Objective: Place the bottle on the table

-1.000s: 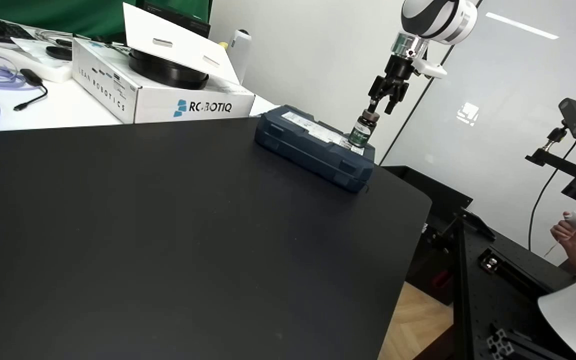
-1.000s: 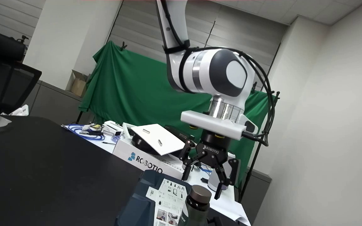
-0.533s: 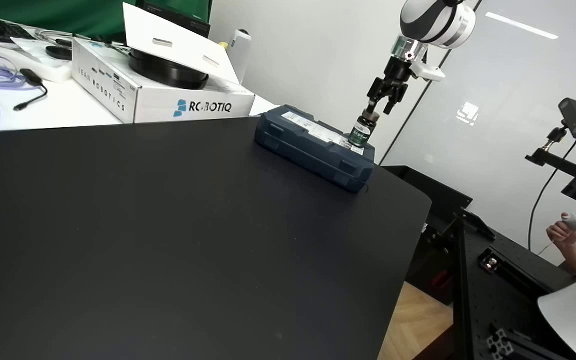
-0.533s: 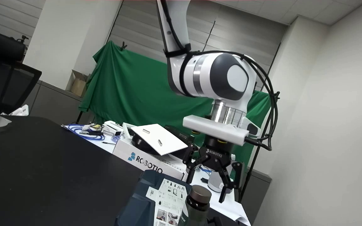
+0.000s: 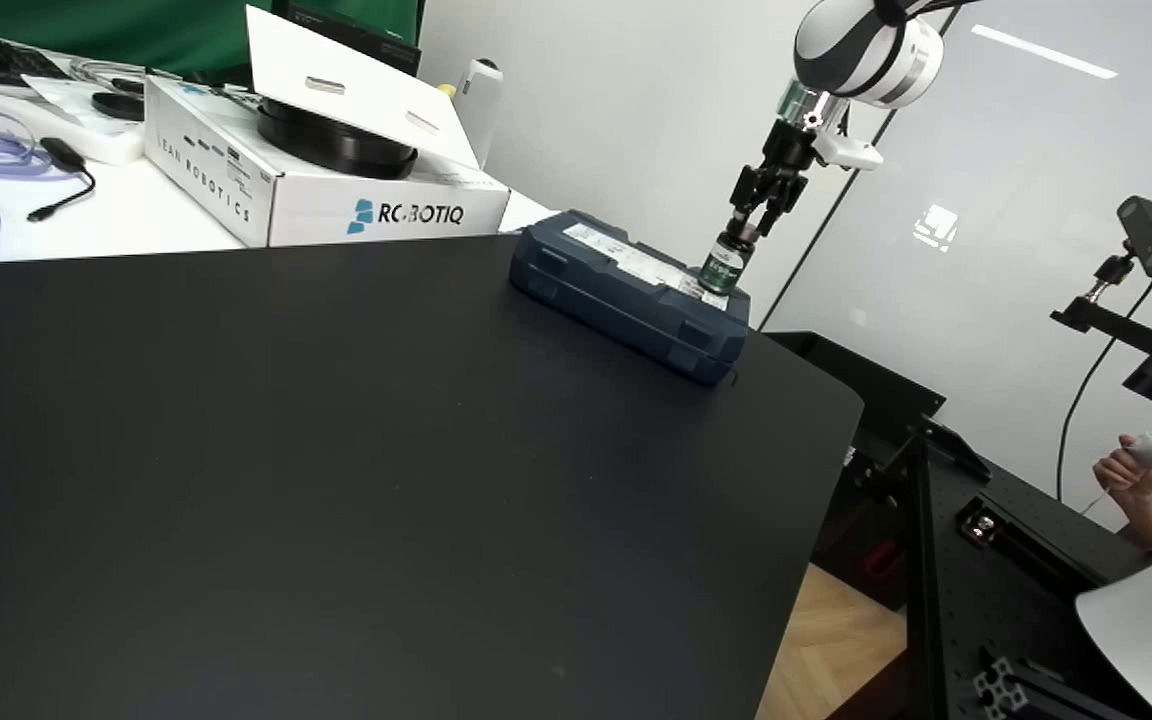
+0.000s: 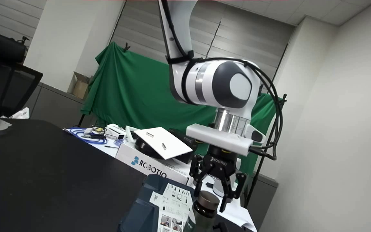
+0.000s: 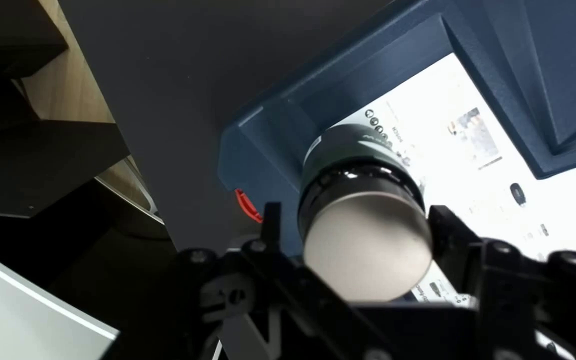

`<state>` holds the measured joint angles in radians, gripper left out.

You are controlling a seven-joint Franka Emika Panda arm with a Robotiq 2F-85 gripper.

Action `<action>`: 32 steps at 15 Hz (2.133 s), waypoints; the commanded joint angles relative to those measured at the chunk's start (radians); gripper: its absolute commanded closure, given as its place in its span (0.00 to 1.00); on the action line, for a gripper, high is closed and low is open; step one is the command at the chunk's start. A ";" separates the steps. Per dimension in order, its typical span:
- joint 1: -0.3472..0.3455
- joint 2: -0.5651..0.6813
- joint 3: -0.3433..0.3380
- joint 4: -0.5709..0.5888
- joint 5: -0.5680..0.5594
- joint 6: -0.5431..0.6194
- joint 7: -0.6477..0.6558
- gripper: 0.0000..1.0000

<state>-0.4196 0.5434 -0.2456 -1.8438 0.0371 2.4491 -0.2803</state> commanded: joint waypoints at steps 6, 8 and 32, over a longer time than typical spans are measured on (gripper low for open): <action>-0.007 -0.010 0.015 -0.002 -0.006 0.017 0.012 0.63; -0.002 -0.049 0.019 -0.024 -0.008 0.028 0.004 0.63; 0.487 -0.465 0.310 -0.357 -0.249 -0.021 -0.002 0.63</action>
<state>0.0546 0.1407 0.0395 -2.0979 -0.2146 2.4452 -0.2638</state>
